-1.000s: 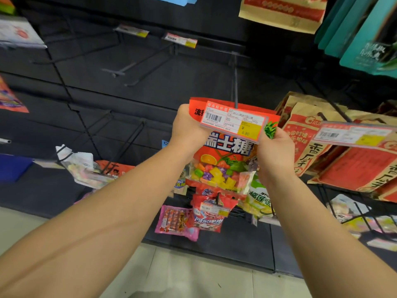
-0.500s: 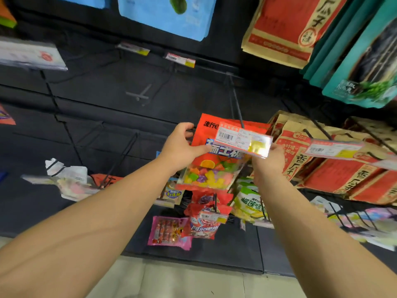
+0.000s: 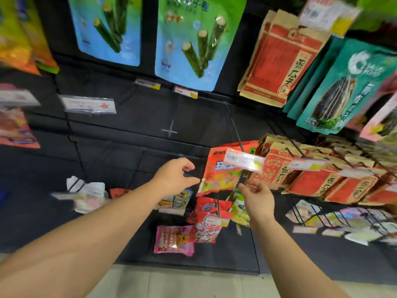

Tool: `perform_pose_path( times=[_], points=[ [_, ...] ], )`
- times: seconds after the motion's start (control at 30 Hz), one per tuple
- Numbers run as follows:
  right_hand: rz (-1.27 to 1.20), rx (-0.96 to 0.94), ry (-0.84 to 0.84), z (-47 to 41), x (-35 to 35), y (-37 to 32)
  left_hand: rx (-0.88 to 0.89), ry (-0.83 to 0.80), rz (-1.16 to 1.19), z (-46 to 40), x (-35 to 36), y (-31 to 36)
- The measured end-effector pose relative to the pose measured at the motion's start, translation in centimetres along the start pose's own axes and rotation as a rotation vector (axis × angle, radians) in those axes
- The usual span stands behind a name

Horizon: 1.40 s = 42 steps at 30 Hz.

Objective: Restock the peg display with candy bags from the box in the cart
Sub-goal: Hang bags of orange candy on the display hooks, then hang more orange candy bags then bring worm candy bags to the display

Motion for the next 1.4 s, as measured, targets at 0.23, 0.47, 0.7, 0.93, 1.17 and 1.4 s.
perform_pose_path(
  times=[0.23, 0.47, 0.7, 0.93, 1.17, 1.4],
  points=[
    [0.880, -0.469, -0.624, 8.1, 16.1, -0.2, -0.214, 0.147, -0.653, 8.4, -5.2, -6.8],
    [0.966, -0.693, -0.979, 24.2, 34.1, -2.1, -0.627, 0.150, -0.656, 21.0, -14.6, -22.4],
    [0.899, -0.896, -1.276, 48.2, 53.4, -3.7, -0.953, 0.276, -0.647, 39.6, -29.9, -39.1],
    [0.841, -0.982, -1.476, 67.9, 67.6, -5.4, -1.174, 0.365, -0.651, 54.6, -43.6, -51.7],
    [0.850, -1.046, -1.566, 77.5, 79.7, -5.7, -1.283, 0.430, -0.603, 60.2, -51.4, -63.0],
    [0.869, -1.129, -1.650, 84.0, 96.1, -6.3, -1.411, 0.452, -0.532, 62.6, -59.2, -76.1]
  ],
)
Point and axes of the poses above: each hand's wrist, its own z-axis away from the middle knuckle, its own x-axis out of the palm, y = z × x, the point moved 9 cm from there along -z, towards the middle knuckle, and after that the axes turned 13 degrees about -z, right-handed, at the moved point
